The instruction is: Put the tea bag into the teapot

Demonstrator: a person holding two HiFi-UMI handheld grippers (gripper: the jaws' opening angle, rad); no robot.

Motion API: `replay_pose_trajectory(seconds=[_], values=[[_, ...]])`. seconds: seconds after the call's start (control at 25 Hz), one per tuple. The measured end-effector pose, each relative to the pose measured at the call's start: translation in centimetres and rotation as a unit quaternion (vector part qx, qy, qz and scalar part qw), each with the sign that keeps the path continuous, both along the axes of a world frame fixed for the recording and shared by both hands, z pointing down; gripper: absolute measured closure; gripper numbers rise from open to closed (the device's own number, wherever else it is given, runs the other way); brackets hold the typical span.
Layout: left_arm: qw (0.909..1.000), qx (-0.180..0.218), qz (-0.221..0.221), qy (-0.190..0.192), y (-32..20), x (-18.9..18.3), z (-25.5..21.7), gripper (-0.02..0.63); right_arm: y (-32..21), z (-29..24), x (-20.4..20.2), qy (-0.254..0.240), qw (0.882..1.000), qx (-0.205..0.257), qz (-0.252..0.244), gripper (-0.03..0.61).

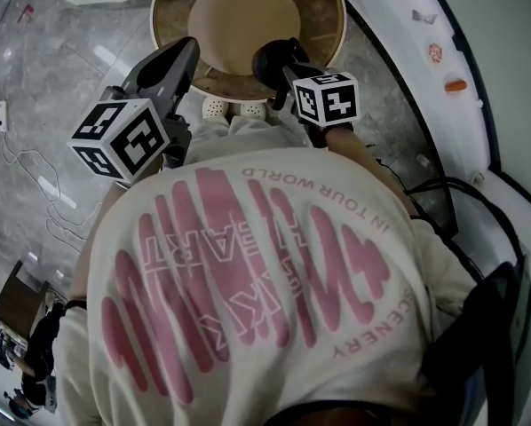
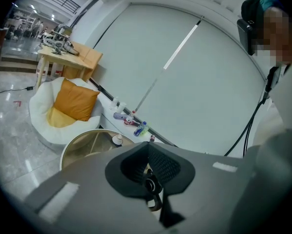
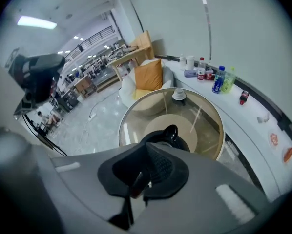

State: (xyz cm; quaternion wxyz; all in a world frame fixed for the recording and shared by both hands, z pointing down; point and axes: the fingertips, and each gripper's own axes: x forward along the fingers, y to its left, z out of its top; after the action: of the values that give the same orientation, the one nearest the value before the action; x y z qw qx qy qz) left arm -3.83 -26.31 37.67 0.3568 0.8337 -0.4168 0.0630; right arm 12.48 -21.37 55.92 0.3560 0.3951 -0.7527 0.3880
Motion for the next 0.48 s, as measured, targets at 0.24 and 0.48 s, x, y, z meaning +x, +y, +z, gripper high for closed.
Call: replay_pose_trajectory(seconds=[0.24,0.48], values=[[0.9993,0.013,0.033,0.01,-0.9,1.4,-0.9,0.597,-0.8,-3.9,-0.5,-0.047,0.997,0.022,0.049,0.572],[0.9969,0.028,0.073,0.014,-1.4,2.7,-1.8,0.597,-1.6,-8.5,-1.0,-0.103,0.988,0.063,0.101,0.572]])
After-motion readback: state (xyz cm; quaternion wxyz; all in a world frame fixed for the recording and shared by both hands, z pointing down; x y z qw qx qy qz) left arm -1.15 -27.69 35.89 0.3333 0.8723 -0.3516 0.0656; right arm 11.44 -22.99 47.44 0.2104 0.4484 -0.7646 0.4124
